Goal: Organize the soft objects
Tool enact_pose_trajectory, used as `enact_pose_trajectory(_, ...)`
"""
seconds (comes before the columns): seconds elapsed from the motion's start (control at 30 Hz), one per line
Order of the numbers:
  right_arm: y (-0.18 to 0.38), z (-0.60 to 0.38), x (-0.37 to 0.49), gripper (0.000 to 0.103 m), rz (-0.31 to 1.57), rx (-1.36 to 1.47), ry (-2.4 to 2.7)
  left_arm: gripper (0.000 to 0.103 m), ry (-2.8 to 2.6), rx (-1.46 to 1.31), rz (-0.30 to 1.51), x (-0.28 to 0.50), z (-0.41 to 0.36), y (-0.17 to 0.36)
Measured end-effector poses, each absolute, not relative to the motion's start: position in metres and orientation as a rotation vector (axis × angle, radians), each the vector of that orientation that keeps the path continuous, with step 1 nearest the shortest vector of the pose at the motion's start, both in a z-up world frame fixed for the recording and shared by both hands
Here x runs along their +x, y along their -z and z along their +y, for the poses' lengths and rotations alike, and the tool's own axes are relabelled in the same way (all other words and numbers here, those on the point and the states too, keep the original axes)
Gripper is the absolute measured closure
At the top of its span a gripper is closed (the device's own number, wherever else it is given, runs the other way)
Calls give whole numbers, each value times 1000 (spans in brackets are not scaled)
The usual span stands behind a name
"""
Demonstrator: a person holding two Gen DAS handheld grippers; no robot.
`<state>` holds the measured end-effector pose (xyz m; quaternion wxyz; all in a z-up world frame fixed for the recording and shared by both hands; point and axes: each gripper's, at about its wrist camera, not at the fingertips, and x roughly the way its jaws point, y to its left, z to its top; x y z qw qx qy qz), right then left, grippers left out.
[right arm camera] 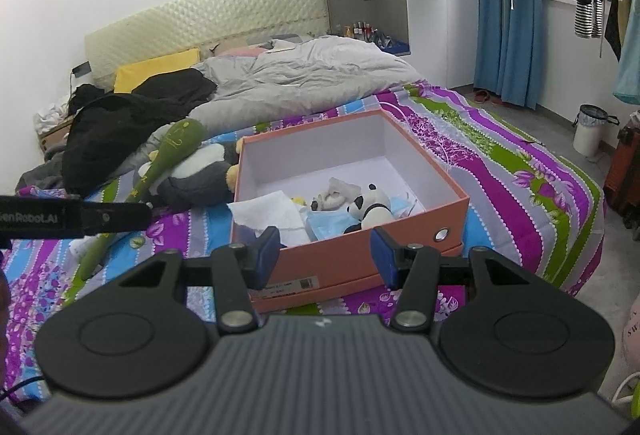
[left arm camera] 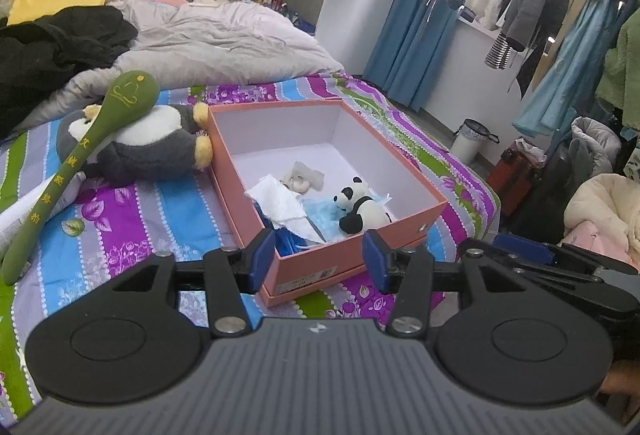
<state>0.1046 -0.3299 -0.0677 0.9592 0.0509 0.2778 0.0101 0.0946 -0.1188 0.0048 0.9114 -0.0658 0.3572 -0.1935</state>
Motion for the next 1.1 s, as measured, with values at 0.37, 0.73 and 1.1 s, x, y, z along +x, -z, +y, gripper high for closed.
enact_pose_trajectory(0.37, 71, -337, 106, 12, 566, 112, -2, 2, 376, -119, 730, 97, -120, -4)
enact_pose_trajectory(0.73, 71, -337, 106, 12, 550, 98, 23, 0, 356, -111, 718, 94, -117, -8)
enact_pose_trajectory(1.1, 71, -338, 107, 12, 546, 98, 27, 0, 341, -116, 747, 97, -116, -8)
